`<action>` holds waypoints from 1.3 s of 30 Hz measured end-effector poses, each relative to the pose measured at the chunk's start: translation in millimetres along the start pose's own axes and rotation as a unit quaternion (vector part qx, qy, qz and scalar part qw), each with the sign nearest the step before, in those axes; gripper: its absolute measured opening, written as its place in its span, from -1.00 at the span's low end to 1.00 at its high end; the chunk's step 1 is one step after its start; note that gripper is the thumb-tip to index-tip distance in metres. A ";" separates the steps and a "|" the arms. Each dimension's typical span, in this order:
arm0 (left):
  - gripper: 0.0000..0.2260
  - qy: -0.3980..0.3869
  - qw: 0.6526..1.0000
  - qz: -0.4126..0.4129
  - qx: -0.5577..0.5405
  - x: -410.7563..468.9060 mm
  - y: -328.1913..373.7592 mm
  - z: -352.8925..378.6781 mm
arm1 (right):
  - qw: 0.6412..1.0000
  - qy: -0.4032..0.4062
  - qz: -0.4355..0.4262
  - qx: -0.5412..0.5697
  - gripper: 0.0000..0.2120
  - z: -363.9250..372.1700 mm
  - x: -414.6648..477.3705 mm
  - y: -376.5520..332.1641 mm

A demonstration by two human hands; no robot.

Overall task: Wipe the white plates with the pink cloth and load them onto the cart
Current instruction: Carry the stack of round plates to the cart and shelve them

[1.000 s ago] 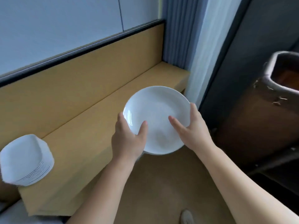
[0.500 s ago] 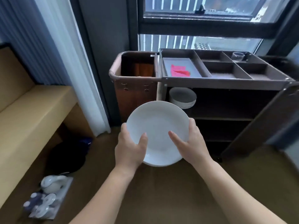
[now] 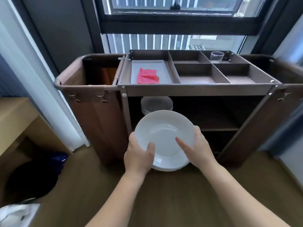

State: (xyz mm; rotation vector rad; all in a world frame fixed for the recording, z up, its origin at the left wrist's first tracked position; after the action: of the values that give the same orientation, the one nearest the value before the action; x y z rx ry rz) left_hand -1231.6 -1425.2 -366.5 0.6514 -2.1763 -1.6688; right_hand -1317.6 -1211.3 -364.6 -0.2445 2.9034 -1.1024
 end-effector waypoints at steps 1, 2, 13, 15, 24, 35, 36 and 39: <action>-0.52 0.001 1.000 0.005 0.005 17.7 -6.0 9.6 | 1.000 0.000 0.003 0.001 -0.55 7.0 17.3 7.0; -0.56 0.003 1.000 0.008 0.007 35.5 -10.7 18.6 | 1.000 -0.001 0.006 0.002 -0.55 14.3 35.4 13.7; -0.55 0.079 0.991 0.068 0.080 199.2 -51.1 99.5 | 0.999 0.035 -0.022 0.006 -0.36 71.9 222.3 60.5; -0.55 0.100 0.990 0.081 0.054 214.8 -55.5 103.6 | 0.998 0.043 -0.050 0.007 -0.37 79.1 246.6 59.5; -0.50 0.146 0.974 0.164 0.065 260.6 -55.3 106.5 | 0.990 0.074 -0.108 0.052 -0.54 101.0 300.9 49.7; -0.49 0.116 0.984 0.127 0.054 310.1 -67.2 128.3 | 0.991 0.076 -0.094 0.056 -0.55 104.2 336.6 55.3; -0.48 0.120 0.983 0.128 0.057 313.1 -67.9 129.0 | 0.991 0.081 -0.094 0.057 -0.58 103.6 338.7 56.0; -0.48 0.126 0.982 0.128 0.062 318.3 -75.0 133.7 | 0.991 0.082 -0.084 0.064 -0.57 108.0 347.7 61.6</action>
State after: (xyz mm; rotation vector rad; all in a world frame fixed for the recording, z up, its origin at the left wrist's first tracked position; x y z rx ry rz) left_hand -1556.8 -1502.3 -481.2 0.5533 -2.0921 -1.2573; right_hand -1660.7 -1291.0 -475.5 -0.4213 2.9822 -1.3917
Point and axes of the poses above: each hand's wrist, its own x-axis towards the middle knuckle, its own z-axis out of the palm, y = z × x, the point moved 10 cm from there along x, towards the middle knuckle, and after that the axes turned 15 degrees about -x, right-handed, at the moved point
